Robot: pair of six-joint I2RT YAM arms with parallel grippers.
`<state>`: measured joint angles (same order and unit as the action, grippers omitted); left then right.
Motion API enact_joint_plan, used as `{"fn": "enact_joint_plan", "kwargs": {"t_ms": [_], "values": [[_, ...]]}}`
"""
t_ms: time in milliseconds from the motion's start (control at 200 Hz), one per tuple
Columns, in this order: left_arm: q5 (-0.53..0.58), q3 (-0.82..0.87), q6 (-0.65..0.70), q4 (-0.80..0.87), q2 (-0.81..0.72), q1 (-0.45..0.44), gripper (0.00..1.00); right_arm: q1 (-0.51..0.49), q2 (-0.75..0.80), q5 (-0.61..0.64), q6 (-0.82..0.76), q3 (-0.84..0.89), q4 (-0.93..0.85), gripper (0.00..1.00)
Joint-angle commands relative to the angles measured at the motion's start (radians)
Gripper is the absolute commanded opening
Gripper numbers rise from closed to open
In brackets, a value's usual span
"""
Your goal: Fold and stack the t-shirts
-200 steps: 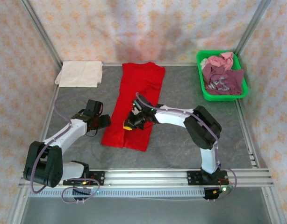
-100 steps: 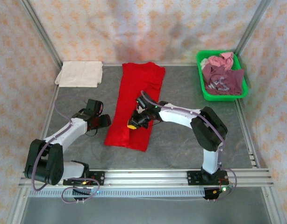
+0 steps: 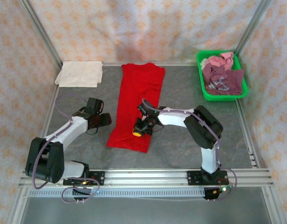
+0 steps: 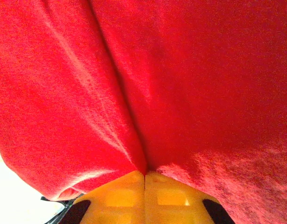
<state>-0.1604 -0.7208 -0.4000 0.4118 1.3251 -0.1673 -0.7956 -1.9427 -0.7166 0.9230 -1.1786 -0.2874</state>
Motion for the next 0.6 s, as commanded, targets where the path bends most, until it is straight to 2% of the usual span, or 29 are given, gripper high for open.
{"fn": "enact_joint_plan", "kwargs": {"t_ms": [0, 115, 195, 305, 455, 596], "values": [[-0.051, -0.014, 0.001, 0.019, 0.012, 0.008, 0.6, 0.007, -0.017, 0.027, -0.021, -0.045, -0.003, 0.01], [-0.071, -0.024, 0.0, 0.025, 0.013, 0.009, 0.6, 0.019, 0.004, 0.058, -0.057, -0.066, -0.067, 0.15], [-0.058, -0.033, 0.01, 0.027, 0.009, 0.008, 0.6, 0.035, 0.047, 0.095, -0.094, -0.065, -0.094, 0.29], [-0.092, -0.088, 0.033, 0.003, 0.047, 0.008, 0.6, 0.08, 0.139, 0.143, -0.121, -0.034, -0.073, 0.32], [-0.164, -0.204, 0.063, -0.068, 0.163, 0.0, 0.57, 0.14, 0.149, 0.317, -0.256, -0.132, -0.195, 0.32], [-0.164, -0.374, 0.115, -0.06, 0.324, -0.038, 0.49, 0.203, 0.0, 0.444, -0.317, -0.278, -0.292, 0.1]]}}
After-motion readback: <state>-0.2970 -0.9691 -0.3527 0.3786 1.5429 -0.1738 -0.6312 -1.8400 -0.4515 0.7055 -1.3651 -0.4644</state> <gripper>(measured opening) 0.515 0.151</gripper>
